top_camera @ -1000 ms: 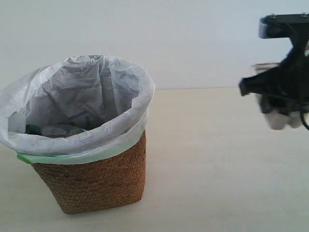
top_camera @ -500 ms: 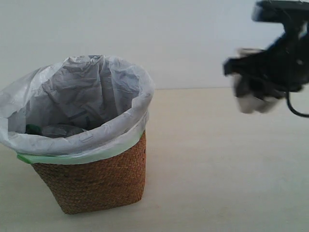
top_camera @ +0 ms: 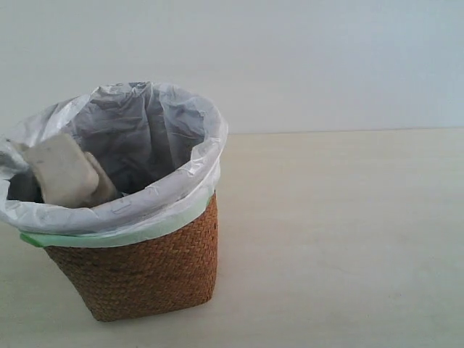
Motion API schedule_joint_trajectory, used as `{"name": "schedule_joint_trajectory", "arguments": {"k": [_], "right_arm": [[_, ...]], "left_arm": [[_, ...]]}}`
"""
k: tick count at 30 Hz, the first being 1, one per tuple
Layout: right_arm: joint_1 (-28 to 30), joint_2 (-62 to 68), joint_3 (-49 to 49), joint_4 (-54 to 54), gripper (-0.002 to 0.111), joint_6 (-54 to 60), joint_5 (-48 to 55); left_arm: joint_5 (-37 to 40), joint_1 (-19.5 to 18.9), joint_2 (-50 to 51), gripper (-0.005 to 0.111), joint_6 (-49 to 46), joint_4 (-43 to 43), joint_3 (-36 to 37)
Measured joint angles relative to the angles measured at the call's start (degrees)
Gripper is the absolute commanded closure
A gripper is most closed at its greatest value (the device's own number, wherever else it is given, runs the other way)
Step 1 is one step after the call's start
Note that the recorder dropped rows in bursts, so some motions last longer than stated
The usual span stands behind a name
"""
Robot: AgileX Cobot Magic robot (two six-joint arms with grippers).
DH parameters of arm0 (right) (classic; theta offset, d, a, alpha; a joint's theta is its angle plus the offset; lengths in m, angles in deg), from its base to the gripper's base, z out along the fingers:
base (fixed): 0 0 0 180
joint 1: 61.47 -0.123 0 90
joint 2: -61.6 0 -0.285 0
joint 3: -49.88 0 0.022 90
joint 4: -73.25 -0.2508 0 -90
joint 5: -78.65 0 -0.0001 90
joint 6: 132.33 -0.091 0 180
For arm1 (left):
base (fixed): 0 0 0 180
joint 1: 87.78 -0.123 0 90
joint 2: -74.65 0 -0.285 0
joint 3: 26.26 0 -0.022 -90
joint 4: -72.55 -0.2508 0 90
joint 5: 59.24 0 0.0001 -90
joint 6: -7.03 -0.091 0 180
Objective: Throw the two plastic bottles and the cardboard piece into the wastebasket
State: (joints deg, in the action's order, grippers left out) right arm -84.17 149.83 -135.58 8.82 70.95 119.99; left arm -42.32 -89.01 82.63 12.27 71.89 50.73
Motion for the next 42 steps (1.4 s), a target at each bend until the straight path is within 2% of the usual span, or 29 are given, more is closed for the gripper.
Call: {"name": "schedule_joint_trajectory", "arguments": {"k": [5,10,12,13,15,16,18,19,25,31,42], "right_arm": [[1.41,0.28,0.00,22.66,0.030,-13.86,-0.12],[1.43,0.28,0.00,40.20,0.030,-24.40,2.07],[1.43,0.28,0.00,44.09,0.037,-26.77,2.84],[1.43,0.28,0.00,45.46,0.041,-27.47,3.30],[1.53,0.28,0.00,46.84,0.059,-28.25,4.26],[1.53,0.28,0.00,47.28,0.069,-28.37,4.83],[1.53,0.32,0.00,47.93,0.102,-28.25,5.84],[1.53,0.32,0.00,48.59,0.108,-27.96,6.33],[1.53,-2.88,3.32,50.14,0.106,-27.29,5.71],[1.53,-12.42,10.87,50.40,0.106,-26.96,2.80],[1.53,-38.31,37.86,50.40,0.106,-26.75,-9.34]], "left_arm": [[0.00,0.00,0.00,0.103,0.00,0.00,0.00],[0.00,0.00,0.00,0.103,0.00,0.00,0.00],[0.00,0.00,0.00,0.103,0.00,0.00,0.00],[0.00,0.00,0.00,0.103,0.00,0.00,0.00],[0.00,0.00,0.00,0.103,0.00,0.00,0.00],[0.00,0.00,0.00,0.103,0.00,0.00,0.00],[0.00,0.00,0.00,0.103,0.00,0.00,0.00],[0.00,0.00,0.00,0.103,0.00,0.00,0.00],[0.00,0.00,0.00,0.103,0.00,0.00,0.00],[0.00,0.00,0.00,0.103,0.00,0.00,0.00],[0.00,0.00,0.00,0.103,0.00,0.00,0.00]]}}
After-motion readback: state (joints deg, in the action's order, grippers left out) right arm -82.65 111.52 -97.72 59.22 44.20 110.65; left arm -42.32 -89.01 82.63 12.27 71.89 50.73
